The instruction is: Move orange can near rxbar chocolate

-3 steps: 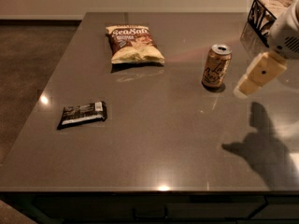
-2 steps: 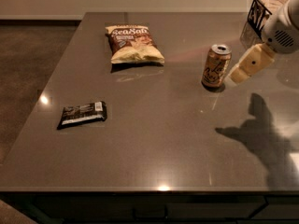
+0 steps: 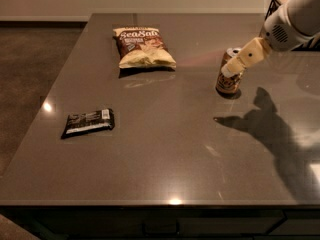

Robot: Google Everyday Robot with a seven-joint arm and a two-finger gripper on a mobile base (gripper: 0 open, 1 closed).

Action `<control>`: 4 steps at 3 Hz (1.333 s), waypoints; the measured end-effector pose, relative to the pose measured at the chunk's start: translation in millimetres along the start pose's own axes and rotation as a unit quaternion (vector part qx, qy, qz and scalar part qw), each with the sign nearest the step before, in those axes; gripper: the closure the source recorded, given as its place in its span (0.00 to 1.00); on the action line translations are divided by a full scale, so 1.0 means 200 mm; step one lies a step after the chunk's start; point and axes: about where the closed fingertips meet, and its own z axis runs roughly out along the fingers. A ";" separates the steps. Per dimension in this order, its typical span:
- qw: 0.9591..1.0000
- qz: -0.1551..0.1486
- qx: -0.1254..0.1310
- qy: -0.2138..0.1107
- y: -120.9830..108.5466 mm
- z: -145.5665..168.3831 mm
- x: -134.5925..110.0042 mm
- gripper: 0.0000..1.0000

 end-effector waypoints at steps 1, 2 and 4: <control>1.000 0.020 -0.012 -0.014 -0.02 0.12 -0.03 0.00; 0.999 0.034 -0.019 -0.019 -0.06 0.22 -0.03 0.00; 0.998 0.037 -0.036 -0.033 -0.04 0.28 -0.06 0.40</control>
Offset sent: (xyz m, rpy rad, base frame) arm 0.0493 0.0015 -0.0458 0.1172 0.0103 -0.0475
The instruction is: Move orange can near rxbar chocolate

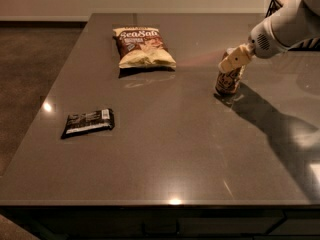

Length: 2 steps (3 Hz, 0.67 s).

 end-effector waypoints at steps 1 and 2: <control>1.000 -0.008 -0.010 -0.011 0.04 -0.01 -0.03 0.64; 0.998 -0.036 -0.034 -0.027 0.17 -0.04 -0.08 0.86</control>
Offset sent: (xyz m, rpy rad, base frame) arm -0.0347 0.0668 0.0324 0.0604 -0.0664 0.2140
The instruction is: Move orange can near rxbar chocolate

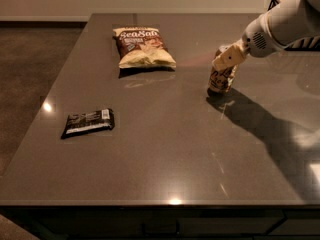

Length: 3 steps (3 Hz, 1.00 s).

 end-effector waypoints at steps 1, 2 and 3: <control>0.997 -0.050 -0.051 -0.016 0.24 0.01 -0.10 1.00; 0.989 -0.101 -0.108 -0.018 0.49 0.09 -0.17 1.00; 0.976 -0.155 -0.149 -0.016 0.70 0.15 -0.23 1.00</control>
Offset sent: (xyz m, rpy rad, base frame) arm -0.0641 0.1529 -0.0022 0.0495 0.0199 0.4831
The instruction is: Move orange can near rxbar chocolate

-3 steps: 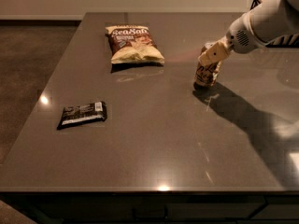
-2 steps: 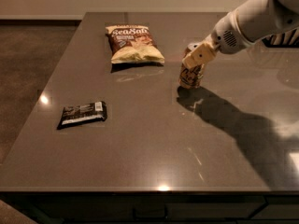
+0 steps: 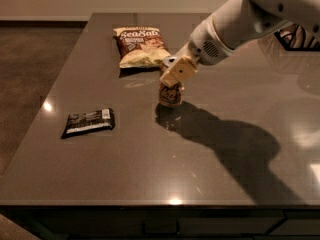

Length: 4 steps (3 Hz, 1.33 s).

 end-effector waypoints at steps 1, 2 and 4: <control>0.998 -0.049 -0.027 0.012 0.14 0.08 -0.09 1.00; 0.996 -0.076 -0.045 0.023 0.22 0.14 -0.12 1.00; 0.992 -0.104 -0.068 0.036 0.34 0.23 -0.13 0.59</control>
Offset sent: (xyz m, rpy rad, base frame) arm -0.0424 0.0742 -0.0168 -0.1013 -0.0074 0.2655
